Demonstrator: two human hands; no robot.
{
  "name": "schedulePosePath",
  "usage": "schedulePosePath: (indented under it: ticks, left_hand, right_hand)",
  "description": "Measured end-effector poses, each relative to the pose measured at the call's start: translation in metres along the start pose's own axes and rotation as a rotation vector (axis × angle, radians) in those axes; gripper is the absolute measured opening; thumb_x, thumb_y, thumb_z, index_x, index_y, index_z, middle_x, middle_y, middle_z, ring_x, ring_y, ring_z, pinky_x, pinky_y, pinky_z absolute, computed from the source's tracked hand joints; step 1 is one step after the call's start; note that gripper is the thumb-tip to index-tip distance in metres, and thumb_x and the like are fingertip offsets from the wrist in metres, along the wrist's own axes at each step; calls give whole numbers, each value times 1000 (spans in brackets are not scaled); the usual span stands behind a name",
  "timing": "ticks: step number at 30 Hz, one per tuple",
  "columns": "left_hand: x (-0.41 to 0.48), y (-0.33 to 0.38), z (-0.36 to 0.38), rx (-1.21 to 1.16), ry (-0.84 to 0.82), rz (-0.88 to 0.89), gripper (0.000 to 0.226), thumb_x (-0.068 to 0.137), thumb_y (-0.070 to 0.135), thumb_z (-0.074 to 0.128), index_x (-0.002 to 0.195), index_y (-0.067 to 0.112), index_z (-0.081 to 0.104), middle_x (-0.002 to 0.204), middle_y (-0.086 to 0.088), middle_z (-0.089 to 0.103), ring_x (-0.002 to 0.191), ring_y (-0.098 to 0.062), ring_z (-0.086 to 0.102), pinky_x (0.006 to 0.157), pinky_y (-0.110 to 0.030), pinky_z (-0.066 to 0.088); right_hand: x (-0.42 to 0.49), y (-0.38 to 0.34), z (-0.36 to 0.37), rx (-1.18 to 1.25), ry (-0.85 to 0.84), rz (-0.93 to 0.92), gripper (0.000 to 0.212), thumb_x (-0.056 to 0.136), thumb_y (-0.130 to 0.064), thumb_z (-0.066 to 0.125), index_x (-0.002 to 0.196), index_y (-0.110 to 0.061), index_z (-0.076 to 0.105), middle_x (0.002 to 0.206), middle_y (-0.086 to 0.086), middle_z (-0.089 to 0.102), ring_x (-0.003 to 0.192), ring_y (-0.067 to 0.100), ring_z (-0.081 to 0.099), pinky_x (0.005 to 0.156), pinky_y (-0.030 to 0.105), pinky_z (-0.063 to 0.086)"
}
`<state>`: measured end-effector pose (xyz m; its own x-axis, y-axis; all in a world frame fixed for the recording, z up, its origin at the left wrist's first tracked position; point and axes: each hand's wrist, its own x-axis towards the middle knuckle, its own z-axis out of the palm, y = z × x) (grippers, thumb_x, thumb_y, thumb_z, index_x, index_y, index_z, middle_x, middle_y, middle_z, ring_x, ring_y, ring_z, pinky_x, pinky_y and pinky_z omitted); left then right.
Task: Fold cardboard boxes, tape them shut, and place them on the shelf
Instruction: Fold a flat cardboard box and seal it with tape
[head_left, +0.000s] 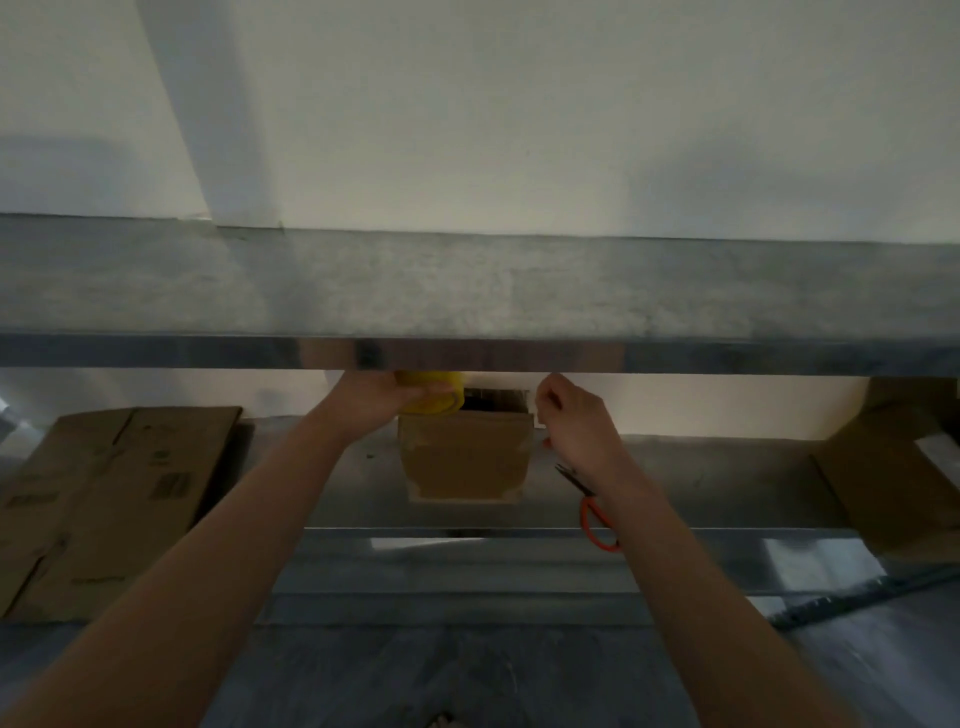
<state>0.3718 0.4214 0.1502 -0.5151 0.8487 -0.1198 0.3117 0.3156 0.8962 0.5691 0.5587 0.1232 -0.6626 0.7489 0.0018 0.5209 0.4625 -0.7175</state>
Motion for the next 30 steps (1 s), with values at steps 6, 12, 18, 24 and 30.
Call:
schedulePosePath:
  ticks: [6,12,18,24,30]
  left_hand:
    - [20,-5,2,-93,-109,-33,20,90,5,62,99,23,63,62,27,66,65,11,64,57,-4,46]
    - [34,-27,-11,-75,-56,-94,12,83,24,73,81,16,64,79,1,66,76,-14,61,79,-28,48]
    - [25,-31,0,-35,-19,-70,20,81,16,75,88,30,64,64,31,64,62,15,60,62,-3,43]
    - [26,-30,1,128,2,-100,54,75,47,77,123,29,60,116,16,55,105,-2,50,88,-16,33]
    - [25,-20,6,189,24,-23,52,75,39,77,123,25,61,120,11,59,107,-2,51,91,-15,35]
  right_hand:
    - [19,10,18,-165,5,-6,19,102,-16,41,83,-15,47,80,2,51,68,10,45,58,16,31]
    - [19,16,37,-26,118,-78,9,94,-9,54,86,-6,56,90,7,56,83,20,51,70,23,43]
    - [16,22,44,12,69,-41,14,93,-11,58,81,-9,51,105,-1,60,89,13,53,76,23,39]
    - [13,30,45,50,74,5,19,95,-15,56,77,-12,49,112,7,67,91,20,61,80,31,50]
    - [11,32,42,-30,19,32,17,99,-20,52,84,-17,45,76,2,58,65,12,53,57,17,41]
